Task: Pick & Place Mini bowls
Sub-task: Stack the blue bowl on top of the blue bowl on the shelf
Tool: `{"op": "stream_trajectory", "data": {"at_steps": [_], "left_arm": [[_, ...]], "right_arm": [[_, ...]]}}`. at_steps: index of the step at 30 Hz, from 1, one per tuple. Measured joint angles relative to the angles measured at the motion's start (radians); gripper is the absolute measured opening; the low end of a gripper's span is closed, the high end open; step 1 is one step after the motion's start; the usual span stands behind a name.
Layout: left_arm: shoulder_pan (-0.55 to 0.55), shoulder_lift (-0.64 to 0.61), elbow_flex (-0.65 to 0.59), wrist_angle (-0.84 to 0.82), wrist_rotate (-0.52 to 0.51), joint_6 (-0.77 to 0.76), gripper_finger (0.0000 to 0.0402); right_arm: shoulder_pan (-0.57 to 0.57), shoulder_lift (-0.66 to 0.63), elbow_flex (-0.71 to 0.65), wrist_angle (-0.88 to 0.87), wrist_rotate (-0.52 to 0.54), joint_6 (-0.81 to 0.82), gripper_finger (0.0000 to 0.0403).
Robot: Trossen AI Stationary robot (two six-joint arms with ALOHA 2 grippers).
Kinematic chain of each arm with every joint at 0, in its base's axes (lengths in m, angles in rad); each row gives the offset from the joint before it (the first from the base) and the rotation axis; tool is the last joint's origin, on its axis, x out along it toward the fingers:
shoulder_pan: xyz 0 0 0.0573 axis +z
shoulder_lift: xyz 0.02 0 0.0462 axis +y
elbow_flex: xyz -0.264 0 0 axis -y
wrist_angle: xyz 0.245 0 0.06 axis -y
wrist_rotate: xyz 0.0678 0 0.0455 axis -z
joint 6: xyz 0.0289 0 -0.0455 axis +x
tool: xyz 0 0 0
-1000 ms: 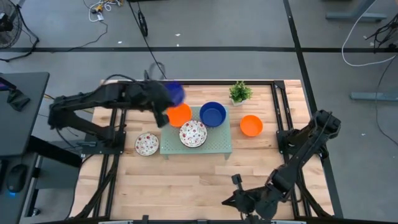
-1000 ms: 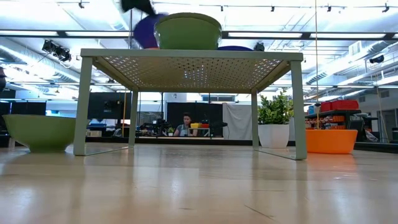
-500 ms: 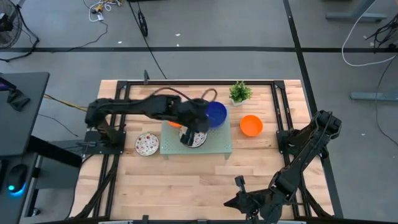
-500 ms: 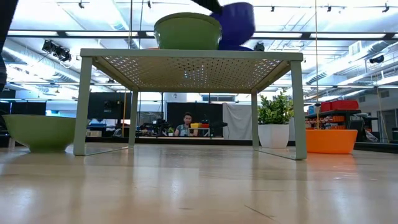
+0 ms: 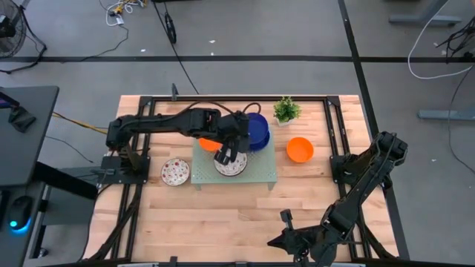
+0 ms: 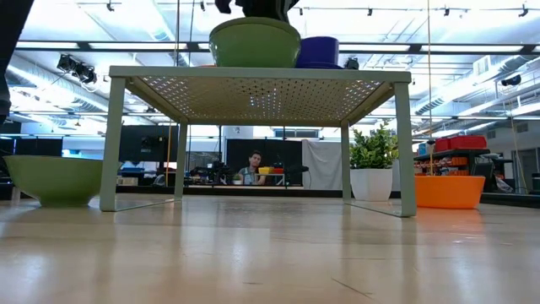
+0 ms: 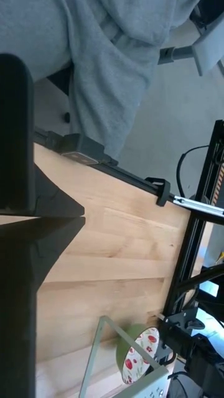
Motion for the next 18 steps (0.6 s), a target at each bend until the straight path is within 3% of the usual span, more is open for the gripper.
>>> {"op": "stream_trajectory", "data": {"at_steps": [18], "left_arm": [[0.018, 0.000, 0.000, 0.011, 0.032, 0.006, 0.0012]], "right_arm": [[0.000, 0.000, 0.000, 0.000, 0.000, 0.000, 0.0006]]}}
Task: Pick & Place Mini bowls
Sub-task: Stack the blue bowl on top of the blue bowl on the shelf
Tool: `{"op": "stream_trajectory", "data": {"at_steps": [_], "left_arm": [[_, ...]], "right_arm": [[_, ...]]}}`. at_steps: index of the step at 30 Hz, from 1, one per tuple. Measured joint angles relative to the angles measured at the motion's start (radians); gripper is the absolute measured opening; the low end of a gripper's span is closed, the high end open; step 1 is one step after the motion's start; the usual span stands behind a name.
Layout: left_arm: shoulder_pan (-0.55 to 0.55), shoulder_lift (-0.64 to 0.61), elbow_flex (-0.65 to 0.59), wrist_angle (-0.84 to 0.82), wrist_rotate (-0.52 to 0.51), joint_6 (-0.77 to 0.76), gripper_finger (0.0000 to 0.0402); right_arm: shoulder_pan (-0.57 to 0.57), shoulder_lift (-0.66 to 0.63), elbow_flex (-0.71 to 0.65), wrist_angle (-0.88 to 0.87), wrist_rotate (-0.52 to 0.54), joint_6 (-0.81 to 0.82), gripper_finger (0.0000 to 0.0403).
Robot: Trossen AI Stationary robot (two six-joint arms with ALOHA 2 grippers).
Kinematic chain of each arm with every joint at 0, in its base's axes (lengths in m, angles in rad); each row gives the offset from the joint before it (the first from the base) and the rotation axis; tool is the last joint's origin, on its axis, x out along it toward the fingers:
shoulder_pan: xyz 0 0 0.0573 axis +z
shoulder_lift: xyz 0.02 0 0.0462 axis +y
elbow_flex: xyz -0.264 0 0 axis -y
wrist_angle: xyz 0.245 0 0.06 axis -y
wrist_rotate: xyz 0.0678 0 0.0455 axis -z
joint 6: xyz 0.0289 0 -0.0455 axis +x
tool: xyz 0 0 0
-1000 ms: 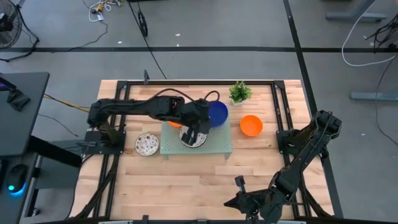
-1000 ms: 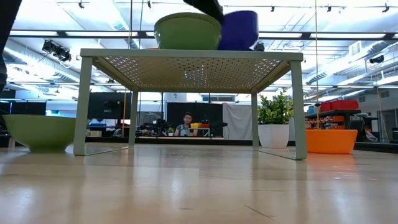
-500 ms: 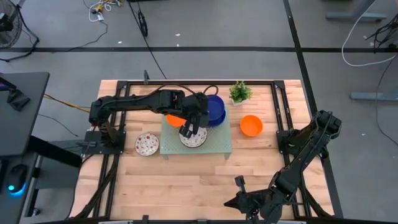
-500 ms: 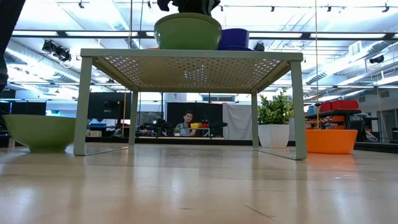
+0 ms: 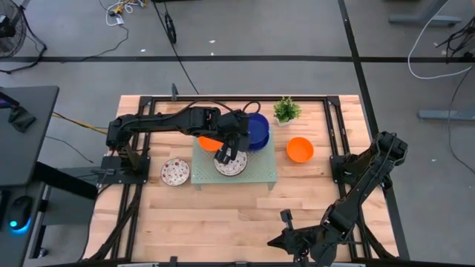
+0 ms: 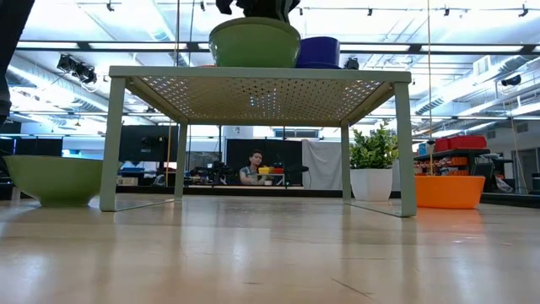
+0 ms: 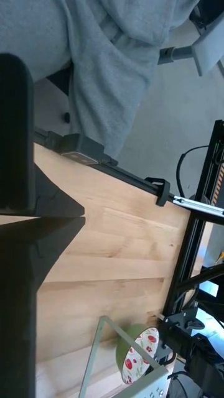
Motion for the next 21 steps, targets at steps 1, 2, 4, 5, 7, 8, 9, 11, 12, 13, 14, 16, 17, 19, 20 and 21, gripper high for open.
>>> {"op": "stream_trajectory", "data": {"at_steps": [1, 2, 4, 5, 7, 8, 9, 11, 12, 13, 14, 16, 17, 19, 20, 21], "left_arm": [[0.000, 0.000, 0.000, 0.006, 0.000, 0.000, 0.0014], [0.000, 0.000, 0.000, 0.008, 0.000, 0.000, 0.0017], [0.000, 0.000, 0.000, 0.008, 0.000, 0.000, 0.0023], [0.000, 0.000, 0.000, 0.009, 0.000, 0.000, 0.0026], [0.000, 0.000, 0.000, 0.008, 0.000, -0.002, 0.0030], [0.000, 0.000, 0.000, 0.008, 0.000, -0.005, 0.0031], [0.000, 0.000, 0.000, 0.008, 0.000, -0.005, 0.0031], [0.000, 0.000, 0.000, 0.008, 0.000, -0.007, 0.0031], [0.000, 0.000, 0.000, 0.008, 0.000, -0.007, 0.0032], [0.000, 0.000, 0.000, 0.008, 0.000, -0.007, 0.0032], [0.000, 0.000, 0.000, 0.008, 0.003, -0.008, 0.0032], [0.000, 0.000, 0.000, 0.008, 0.008, -0.008, 0.0032], [0.000, 0.000, 0.000, 0.008, 0.009, -0.008, 0.0032], [0.000, 0.000, 0.000, 0.008, 0.012, -0.008, 0.0034], [0.000, 0.000, 0.000, 0.008, 0.012, -0.008, 0.0038], [0.000, 0.000, 0.000, 0.009, 0.012, -0.008, 0.0043]], "right_arm": [[0.000, 0.000, 0.000, 0.000, 0.000, 0.000, 0.0006], [0.000, 0.000, 0.000, 0.000, 0.000, 0.000, 0.0006], [0.000, 0.000, 0.000, 0.000, 0.000, 0.000, 0.0006], [0.000, 0.000, 0.000, 0.000, 0.000, 0.000, 0.0007], [0.000, 0.000, 0.000, 0.000, 0.000, 0.000, 0.0007], [0.000, 0.000, 0.000, 0.000, 0.000, 0.000, 0.0007], [0.000, 0.000, 0.000, 0.000, 0.000, 0.000, 0.0007], [0.000, 0.000, 0.000, 0.000, 0.000, 0.000, 0.0007], [0.000, 0.000, 0.000, 0.000, 0.000, 0.000, 0.0007], [0.000, 0.000, 0.000, 0.000, 0.000, 0.000, 0.0007], [0.000, 0.000, 0.000, 0.000, 0.000, 0.000, 0.0007], [0.000, 0.000, 0.000, 0.000, 0.000, -0.001, 0.0007], [0.000, 0.000, 0.000, 0.000, 0.000, 0.000, 0.0007], [0.000, 0.000, 0.000, 0.000, 0.000, 0.000, 0.0007], [0.000, 0.000, 0.000, 0.000, 0.000, -0.001, 0.0007], [0.000, 0.000, 0.000, 0.000, 0.000, 0.000, 0.0007]]}}
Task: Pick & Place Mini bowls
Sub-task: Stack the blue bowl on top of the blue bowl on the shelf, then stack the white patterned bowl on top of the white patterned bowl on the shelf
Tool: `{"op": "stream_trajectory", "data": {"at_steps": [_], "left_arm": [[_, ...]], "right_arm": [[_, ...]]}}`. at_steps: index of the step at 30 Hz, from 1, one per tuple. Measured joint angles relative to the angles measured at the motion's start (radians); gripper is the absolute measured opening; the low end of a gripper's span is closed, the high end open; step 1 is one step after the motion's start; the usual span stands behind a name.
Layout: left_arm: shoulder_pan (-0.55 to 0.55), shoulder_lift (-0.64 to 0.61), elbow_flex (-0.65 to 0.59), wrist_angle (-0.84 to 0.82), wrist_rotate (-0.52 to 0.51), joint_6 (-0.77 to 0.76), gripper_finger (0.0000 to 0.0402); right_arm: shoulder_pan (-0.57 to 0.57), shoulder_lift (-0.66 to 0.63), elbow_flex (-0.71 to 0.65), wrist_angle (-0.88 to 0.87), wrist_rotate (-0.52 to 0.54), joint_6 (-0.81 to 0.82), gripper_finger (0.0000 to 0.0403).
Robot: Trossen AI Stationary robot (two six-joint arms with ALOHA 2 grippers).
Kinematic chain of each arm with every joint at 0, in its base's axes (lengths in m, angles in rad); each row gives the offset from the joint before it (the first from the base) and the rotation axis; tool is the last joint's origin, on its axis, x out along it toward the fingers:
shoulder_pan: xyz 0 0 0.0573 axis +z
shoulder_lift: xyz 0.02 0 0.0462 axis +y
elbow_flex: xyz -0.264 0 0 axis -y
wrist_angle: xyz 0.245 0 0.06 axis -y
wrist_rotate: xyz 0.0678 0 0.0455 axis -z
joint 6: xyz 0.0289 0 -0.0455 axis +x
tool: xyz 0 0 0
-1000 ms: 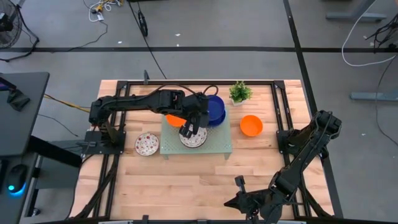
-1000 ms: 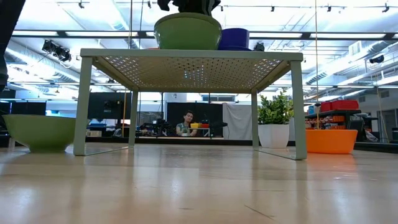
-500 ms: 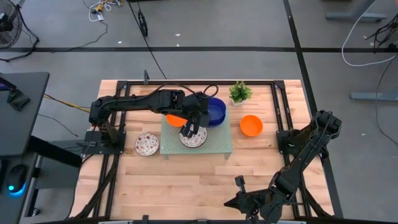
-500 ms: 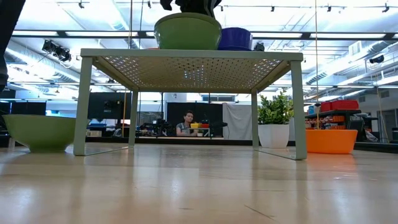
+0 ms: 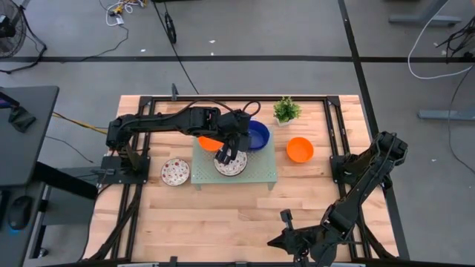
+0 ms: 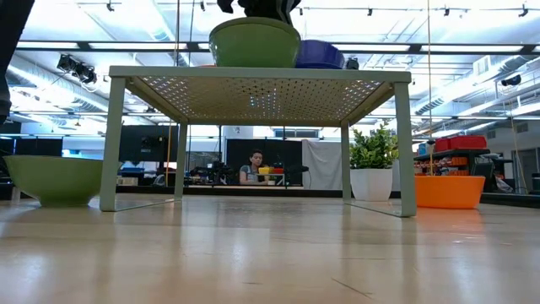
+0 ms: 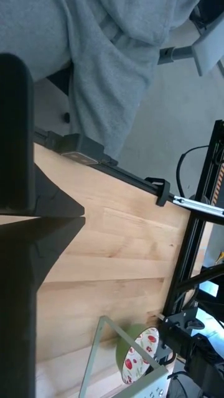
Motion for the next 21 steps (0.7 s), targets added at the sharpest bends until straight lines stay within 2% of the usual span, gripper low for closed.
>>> {"op": "stream_trajectory", "data": {"at_steps": [9, 12, 16, 21], "left_arm": [[-0.001, 0.000, 0.000, 0.041, 0.026, -0.026, 0.0152], [-0.009, -0.014, 0.001, 0.041, 0.019, -0.027, 0.0174], [-0.033, -0.077, 0.002, 0.012, -0.045, -0.075, 0.0179], [-0.047, -0.179, 0.001, -0.179, -0.052, -0.207, 0.0159]], "right_arm": [[0.000, 0.000, 0.000, 0.000, 0.000, 0.000, 0.0007], [0.000, 0.000, 0.000, 0.000, 0.000, -0.003, 0.0007], [0.000, 0.000, 0.000, -0.011, 0.000, -0.016, 0.0007], [0.000, 0.000, -0.001, -0.035, 0.000, -0.004, 0.0007]]}}
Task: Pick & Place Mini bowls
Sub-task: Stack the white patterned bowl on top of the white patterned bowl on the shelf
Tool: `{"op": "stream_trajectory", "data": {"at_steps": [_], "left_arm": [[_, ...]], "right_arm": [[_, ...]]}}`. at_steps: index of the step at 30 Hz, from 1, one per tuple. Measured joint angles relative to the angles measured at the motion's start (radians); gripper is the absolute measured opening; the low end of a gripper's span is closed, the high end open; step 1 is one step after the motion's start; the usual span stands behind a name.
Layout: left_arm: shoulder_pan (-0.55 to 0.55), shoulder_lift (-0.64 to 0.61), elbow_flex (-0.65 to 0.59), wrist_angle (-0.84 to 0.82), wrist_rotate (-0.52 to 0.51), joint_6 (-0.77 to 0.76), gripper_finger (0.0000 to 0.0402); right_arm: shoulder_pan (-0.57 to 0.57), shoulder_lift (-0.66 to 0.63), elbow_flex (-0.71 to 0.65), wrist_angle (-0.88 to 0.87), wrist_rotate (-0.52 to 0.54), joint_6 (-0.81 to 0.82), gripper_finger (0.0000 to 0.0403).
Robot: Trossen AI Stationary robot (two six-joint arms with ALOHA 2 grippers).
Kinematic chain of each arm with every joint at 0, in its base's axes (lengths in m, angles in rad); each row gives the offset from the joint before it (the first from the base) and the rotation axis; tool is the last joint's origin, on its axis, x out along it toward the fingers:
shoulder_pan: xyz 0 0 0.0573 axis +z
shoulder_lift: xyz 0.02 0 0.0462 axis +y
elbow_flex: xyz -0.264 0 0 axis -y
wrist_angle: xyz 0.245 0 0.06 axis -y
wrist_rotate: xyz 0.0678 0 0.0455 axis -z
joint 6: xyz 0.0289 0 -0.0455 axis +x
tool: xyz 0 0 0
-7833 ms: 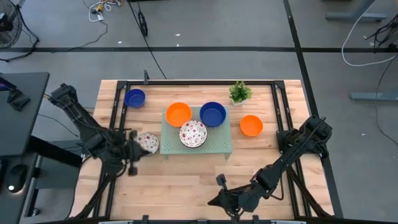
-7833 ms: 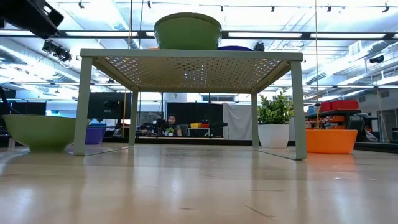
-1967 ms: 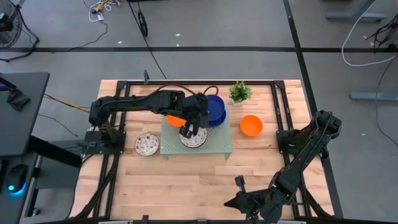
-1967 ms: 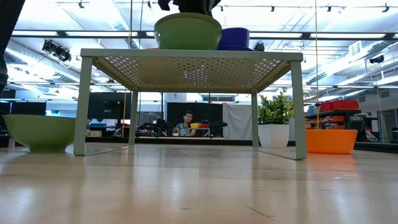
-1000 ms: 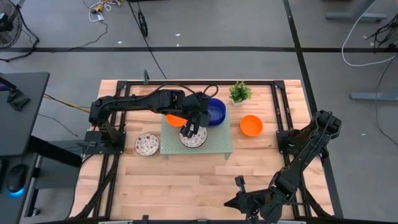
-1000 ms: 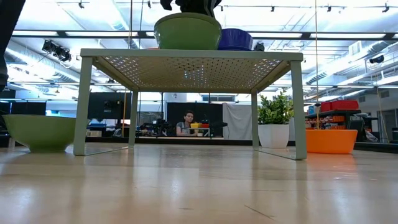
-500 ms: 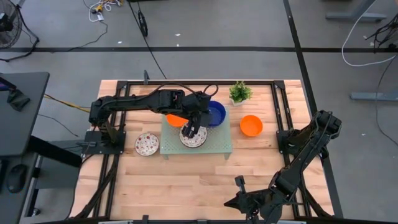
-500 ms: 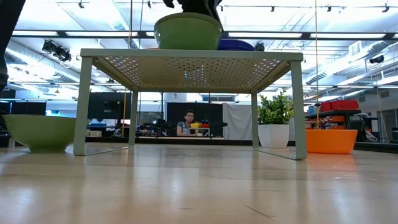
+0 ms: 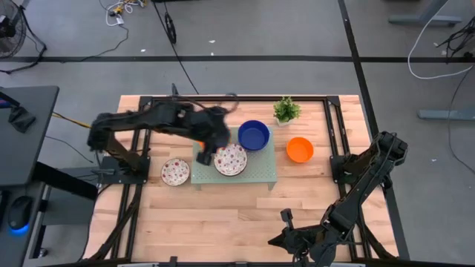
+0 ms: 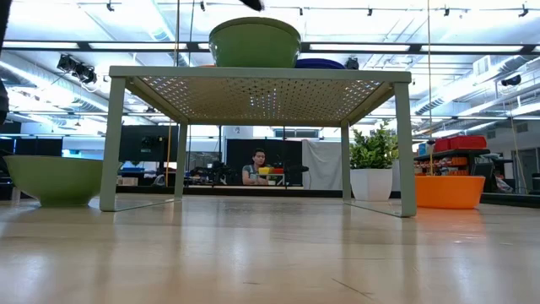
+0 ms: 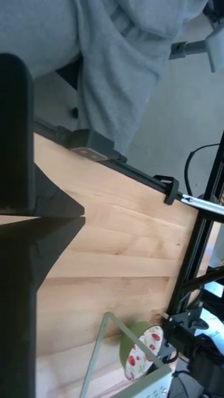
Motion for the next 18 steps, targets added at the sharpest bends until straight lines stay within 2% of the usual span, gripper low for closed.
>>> {"op": "stream_trajectory", "data": {"at_steps": [5, 12, 15, 18], "left_arm": [[0.024, -0.102, -0.001, -0.211, 0.015, -0.178, 0.0121], [-0.023, -0.250, -0.034, -0.268, 0.017, -0.325, 0.0062], [-0.061, -0.344, -0.168, -0.214, 0.015, -0.388, 0.0044], [-0.102, -0.462, -0.379, -0.119, 0.014, -0.466, 0.0031]], "right_arm": [[0.000, 0.000, 0.000, -0.001, 0.000, 0.008, 0.0007], [-0.002, 0.000, 0.000, 0.009, 0.023, 0.008, 0.0007], [-0.005, 0.000, 0.000, 0.013, 0.024, 0.008, 0.0006], [-0.007, 0.000, 0.000, 0.015, 0.024, 0.005, 0.0007]]}}
